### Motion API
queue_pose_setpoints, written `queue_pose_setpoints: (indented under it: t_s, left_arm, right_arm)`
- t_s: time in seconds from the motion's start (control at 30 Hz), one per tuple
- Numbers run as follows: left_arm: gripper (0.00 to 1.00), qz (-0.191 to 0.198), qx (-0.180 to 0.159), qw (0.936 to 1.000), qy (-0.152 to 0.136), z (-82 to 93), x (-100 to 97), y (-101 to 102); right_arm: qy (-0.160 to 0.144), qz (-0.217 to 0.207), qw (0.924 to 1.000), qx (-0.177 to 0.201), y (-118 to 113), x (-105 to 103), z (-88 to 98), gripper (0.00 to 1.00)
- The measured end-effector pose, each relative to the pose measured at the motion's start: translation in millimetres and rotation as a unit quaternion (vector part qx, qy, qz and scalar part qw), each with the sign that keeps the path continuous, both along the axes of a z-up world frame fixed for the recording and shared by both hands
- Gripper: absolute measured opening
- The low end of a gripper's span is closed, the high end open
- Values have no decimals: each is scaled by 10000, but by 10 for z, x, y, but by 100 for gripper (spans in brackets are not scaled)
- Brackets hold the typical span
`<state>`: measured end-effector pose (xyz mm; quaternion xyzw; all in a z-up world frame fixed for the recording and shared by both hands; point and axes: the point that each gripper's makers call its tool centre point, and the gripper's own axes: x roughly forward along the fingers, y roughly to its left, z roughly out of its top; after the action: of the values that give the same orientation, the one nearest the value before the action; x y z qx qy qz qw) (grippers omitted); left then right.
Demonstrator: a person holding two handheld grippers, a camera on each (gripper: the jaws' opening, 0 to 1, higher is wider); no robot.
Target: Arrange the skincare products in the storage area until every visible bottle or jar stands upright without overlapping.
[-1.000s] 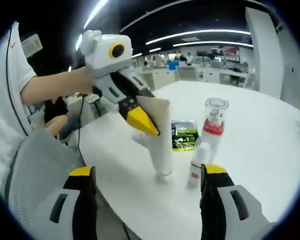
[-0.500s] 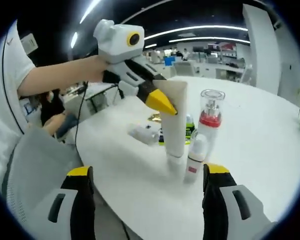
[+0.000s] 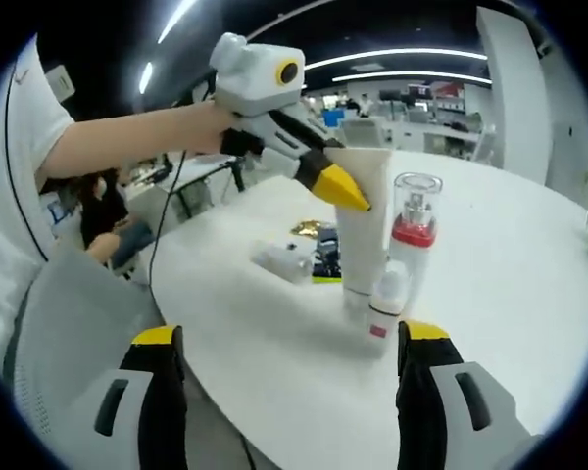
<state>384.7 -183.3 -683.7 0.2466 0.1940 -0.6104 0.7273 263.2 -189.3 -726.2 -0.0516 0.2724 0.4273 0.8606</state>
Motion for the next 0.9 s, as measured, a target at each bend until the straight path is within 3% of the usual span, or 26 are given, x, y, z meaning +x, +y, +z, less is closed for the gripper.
queue_pose_setpoints:
  t_s: [0.47,0.6,0.9]
  left_arm:
    - [16,42,-54,10000,26,70,-129,-68]
    - [22,38,22,10000,46,44,-174,-78]
    - [31,260,-85,9993,239,18,-28,24]
  right_arm:
    - [31,9,10000,17,2,6,-9,88]
    - [39,11,10000,14,4,2,-12,88]
    - [58,19,10000,-8,6,-4,-20,88]
